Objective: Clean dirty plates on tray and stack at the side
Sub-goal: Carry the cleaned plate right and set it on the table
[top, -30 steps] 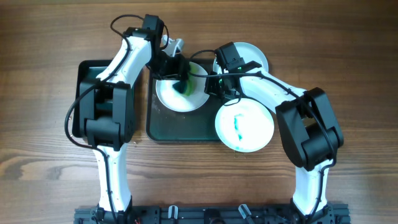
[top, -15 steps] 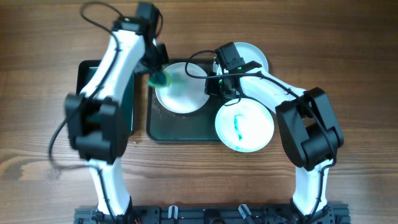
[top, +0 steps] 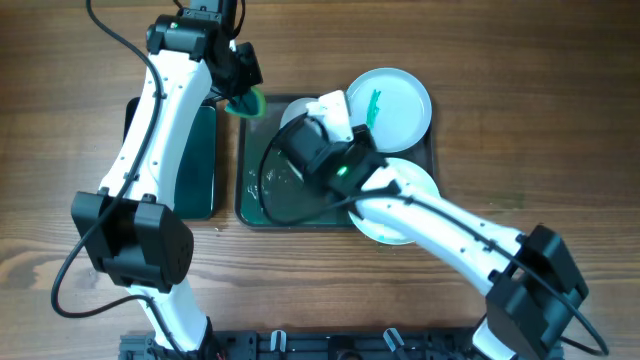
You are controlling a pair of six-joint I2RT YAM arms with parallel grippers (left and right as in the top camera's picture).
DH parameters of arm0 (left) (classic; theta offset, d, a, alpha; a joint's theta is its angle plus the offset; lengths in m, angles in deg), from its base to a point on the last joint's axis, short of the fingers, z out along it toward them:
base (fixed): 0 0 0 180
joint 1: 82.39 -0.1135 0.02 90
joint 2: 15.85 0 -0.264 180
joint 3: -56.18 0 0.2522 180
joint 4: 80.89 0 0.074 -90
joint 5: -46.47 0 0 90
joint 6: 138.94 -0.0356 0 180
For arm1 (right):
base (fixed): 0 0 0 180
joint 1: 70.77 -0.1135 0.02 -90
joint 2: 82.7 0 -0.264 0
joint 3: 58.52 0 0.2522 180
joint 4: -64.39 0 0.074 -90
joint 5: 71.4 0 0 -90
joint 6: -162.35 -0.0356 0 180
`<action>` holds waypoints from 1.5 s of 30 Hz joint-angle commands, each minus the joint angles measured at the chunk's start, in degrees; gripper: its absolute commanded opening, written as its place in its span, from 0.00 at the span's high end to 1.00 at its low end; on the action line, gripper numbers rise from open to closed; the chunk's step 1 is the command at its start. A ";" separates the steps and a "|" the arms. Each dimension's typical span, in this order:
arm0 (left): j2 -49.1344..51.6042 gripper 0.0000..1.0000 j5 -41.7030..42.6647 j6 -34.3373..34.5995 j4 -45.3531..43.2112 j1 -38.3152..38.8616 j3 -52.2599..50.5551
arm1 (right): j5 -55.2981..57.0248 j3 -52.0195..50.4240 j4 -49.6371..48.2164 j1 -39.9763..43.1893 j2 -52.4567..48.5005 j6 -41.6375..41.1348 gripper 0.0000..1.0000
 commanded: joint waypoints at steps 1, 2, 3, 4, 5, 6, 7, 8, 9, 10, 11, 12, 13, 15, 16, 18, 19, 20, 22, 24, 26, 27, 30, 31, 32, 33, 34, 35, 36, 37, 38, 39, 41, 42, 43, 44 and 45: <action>0.09 0.96 -0.96 0.96 -0.02 -0.22 -0.11 | 24.61 0.24 0.02 -5.40 1.75 4.61 0.96; 0.09 0.96 -0.96 0.96 0.00 -0.22 -0.11 | 29.77 0.24 0.04 -6.71 1.75 4.63 0.96; 0.09 0.96 -0.96 0.96 0.00 -0.22 -0.11 | 33.42 0.24 0.04 -7.54 1.75 4.66 0.96; 0.09 0.96 -0.96 0.96 0.00 -0.22 -0.11 | 38.34 0.24 0.02 -8.92 1.75 4.68 0.96; 0.09 0.96 -0.98 0.96 0.00 -0.22 -0.11 | 38.21 0.24 -0.50 -9.46 1.75 5.88 0.96; 0.09 0.96 -0.98 0.96 0.00 -0.22 -0.11 | 38.21 0.24 -0.85 -9.64 1.75 5.90 0.96; 0.09 0.96 -0.98 0.96 0.00 -0.22 -0.11 | 38.21 0.24 -1.38 -9.64 1.75 5.84 0.95; 0.09 0.96 -0.98 0.96 0.00 -0.22 -0.11 | 38.18 0.24 -1.49 -9.64 1.75 5.84 0.96; 0.09 0.96 -0.98 0.96 0.00 -0.22 -0.11 | 37.94 0.24 -1.49 -9.64 1.75 5.84 0.96; 0.09 0.96 -0.98 0.96 0.04 -0.22 -0.11 | 36.09 0.24 -1.46 -9.64 1.75 5.86 0.96; 0.09 0.96 -0.96 0.96 0.07 -0.22 -0.11 | 33.79 0.24 -1.42 -9.62 1.75 5.84 0.96; 0.09 0.96 -0.96 0.96 0.07 -0.22 -0.11 | 28.74 0.24 -1.33 -9.55 1.75 5.84 0.96; 0.09 0.96 -0.96 0.96 0.07 -0.22 -0.11 | 24.39 0.24 -1.18 -9.49 1.75 5.81 0.96; 0.09 0.96 -0.96 0.96 0.07 -0.22 -0.11 | 7.26 0.24 -0.09 -8.24 1.75 5.66 0.96; 0.09 0.96 -0.98 0.96 0.07 -0.22 -0.11 | -0.72 0.24 0.28 -7.15 1.75 4.72 0.96; 0.09 0.96 -0.98 0.96 0.09 -0.22 -0.11 | -18.27 0.24 0.94 -2.93 1.75 1.05 0.96; 0.09 0.96 -0.96 0.96 0.09 -0.22 -0.11 | -26.40 0.24 0.92 -0.13 1.75 1.01 0.96; 0.09 0.96 -0.96 0.96 0.07 -0.22 -0.11 | -36.57 0.24 0.92 4.44 1.77 1.09 0.96; 0.09 0.96 -0.96 0.98 0.55 -0.22 -0.11 | -58.62 0.24 1.18 17.35 1.77 2.45 0.96; 0.26 0.96 -0.96 0.98 1.42 -0.22 -0.11 | -71.67 0.24 1.20 27.47 1.77 4.81 0.96; 0.94 0.96 -0.87 1.05 2.54 0.09 -0.15 | -78.51 0.24 2.32 39.58 1.88 6.03 0.96; 1.18 0.96 -0.70 1.18 2.82 0.37 -0.42 | -78.49 0.24 3.48 44.52 1.90 6.10 0.96; 1.29 0.96 -0.50 1.18 2.56 1.79 -2.38 | -75.60 0.24 7.54 59.43 1.92 8.24 0.96; 1.31 0.96 -0.50 1.18 2.29 2.16 -2.80 | -73.75 0.24 8.24 62.60 1.92 8.26 0.96; 1.31 0.96 -0.50 1.18 2.08 2.73 -3.13 | -71.41 -0.02 8.55 66.23 1.92 8.46 0.96; 1.36 0.96 -0.50 1.18 1.62 3.32 -3.52 | -67.38 -0.81 8.09 69.85 1.90 8.31 0.96; 1.36 0.96 -0.50 1.18 1.20 3.78 -3.76 | -62.60 -1.86 7.52 72.41 1.84 6.10 0.96; 1.38 0.96 -0.50 1.18 0.83 4.13 -3.87 | -58.99 -3.02 7.02 74.47 1.79 3.50 0.96; 1.38 0.96 -0.50 1.18 0.39 4.72 -3.89 | -57.53 -4.42 5.88 75.95 1.79 2.47 0.96; 1.38 0.96 -0.50 1.18 0.15 5.03 -3.89 | -57.27 -6.08 4.13 76.94 1.79 2.34 0.96; 1.38 0.96 -0.50 1.18 -0.26 5.51 -3.89 | -56.94 -8.28 1.81 77.75 1.77 2.34 0.96; 1.38 0.96 -0.50 1.18 -0.48 5.84 -3.89 | -54.42 -10.71 -0.09 78.05 1.75 0.87 0.96; 1.38 0.96 -0.50 1.18 -0.48 5.97 -3.89 | -52.85 -14.21 -3.74 78.03 1.75 0.66 0.96; 1.38 0.96 -0.50 1.18 -0.50 5.97 -3.89 | -52.89 -16.28 -6.40 77.99 1.75 0.63 0.96; 1.38 0.96 -0.50 1.18 -0.70 5.97 -3.89 | -52.92 -18.03 -8.81 77.99 1.75 0.66 0.96; 1.38 0.96 -0.50 1.18 -0.70 5.97 -3.89 | -53.62 -19.56 -10.86 77.96 1.75 0.68 0.96; 1.38 0.96 -0.50 1.18 -0.68 5.97 -3.89 | -54.23 -20.96 -12.66 77.92 1.70 0.68 0.96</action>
